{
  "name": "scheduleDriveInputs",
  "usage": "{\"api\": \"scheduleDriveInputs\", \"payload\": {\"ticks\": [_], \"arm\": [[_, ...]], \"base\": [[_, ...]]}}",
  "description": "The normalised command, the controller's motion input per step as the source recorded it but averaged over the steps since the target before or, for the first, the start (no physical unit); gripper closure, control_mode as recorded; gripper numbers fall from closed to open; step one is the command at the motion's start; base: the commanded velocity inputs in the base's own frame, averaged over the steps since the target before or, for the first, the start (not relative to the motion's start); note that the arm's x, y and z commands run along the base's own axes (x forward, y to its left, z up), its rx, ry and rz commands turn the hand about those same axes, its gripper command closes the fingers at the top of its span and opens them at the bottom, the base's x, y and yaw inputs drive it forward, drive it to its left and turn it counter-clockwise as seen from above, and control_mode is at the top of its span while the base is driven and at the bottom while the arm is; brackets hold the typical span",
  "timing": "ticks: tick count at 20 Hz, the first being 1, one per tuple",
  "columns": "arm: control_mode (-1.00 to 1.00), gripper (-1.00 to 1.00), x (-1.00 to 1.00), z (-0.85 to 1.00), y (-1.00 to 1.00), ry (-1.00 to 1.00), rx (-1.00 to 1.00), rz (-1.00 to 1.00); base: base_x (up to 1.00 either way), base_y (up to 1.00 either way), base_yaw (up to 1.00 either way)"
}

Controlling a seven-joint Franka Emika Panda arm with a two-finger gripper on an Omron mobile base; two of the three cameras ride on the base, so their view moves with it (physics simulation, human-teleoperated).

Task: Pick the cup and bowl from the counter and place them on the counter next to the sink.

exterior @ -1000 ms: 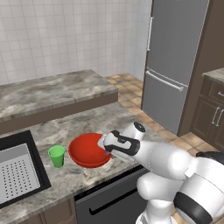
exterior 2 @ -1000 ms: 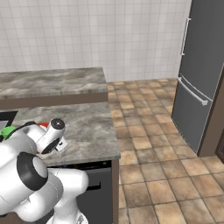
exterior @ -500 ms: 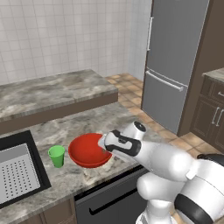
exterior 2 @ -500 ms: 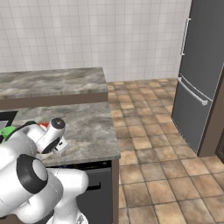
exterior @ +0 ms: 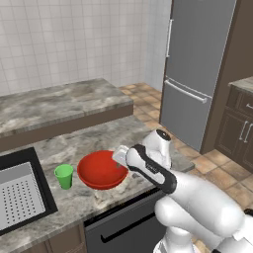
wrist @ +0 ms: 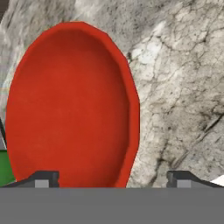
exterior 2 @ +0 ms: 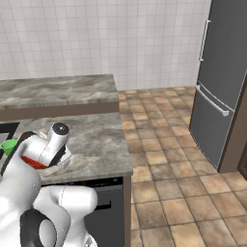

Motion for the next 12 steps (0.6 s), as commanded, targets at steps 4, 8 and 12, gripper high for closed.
{"api": "scheduleDriveInputs", "payload": {"ticks": [4, 8, 12], "arm": [[-1.00, -1.00, -0.60, 0.44, -0.18, 0.04, -0.03, 0.00], [-1.00, -1.00, -0.74, 0.34, -0.57, 0.05, -0.02, 0.00], [-1.00, -1.00, -0.80, 0.47, -0.71, 0.04, -0.03, 0.00]], "base": [[0.00, 0.00, 0.00], [0.00, 0.00, 0.00], [0.00, 0.00, 0.00]]}}
